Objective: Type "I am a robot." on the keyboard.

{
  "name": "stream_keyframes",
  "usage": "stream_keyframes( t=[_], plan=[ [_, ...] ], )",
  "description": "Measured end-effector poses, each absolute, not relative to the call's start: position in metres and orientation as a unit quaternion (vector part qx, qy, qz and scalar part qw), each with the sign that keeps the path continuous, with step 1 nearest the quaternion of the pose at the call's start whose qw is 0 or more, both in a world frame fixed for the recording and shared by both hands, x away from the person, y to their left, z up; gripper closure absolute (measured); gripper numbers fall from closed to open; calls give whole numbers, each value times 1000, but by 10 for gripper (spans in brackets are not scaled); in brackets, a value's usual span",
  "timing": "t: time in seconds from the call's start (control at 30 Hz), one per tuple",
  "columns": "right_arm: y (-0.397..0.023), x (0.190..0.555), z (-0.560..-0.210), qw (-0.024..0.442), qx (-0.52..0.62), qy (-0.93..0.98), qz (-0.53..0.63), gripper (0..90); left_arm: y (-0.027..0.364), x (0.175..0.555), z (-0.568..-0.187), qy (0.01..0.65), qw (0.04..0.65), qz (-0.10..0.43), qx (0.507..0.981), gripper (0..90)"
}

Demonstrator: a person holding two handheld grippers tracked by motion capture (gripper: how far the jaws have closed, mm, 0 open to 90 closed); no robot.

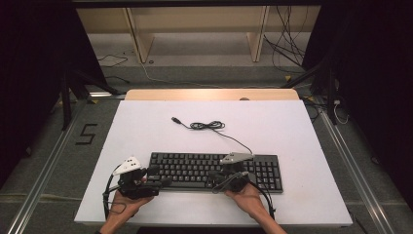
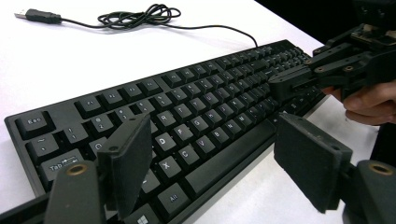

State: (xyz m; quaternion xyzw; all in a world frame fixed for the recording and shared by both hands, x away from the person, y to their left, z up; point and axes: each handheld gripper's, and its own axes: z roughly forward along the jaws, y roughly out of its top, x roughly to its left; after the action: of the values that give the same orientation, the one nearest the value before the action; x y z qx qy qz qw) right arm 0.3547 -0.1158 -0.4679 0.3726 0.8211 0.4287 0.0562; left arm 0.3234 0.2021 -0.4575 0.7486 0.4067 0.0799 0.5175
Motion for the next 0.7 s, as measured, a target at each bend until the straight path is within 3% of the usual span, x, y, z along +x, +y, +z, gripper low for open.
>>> stream_keyframes(
  t=[0.7],
  plan=[
    [-112,357,-476,58,375,834,401,900,210,318,-459,410,519,87,745,266]
  ],
)
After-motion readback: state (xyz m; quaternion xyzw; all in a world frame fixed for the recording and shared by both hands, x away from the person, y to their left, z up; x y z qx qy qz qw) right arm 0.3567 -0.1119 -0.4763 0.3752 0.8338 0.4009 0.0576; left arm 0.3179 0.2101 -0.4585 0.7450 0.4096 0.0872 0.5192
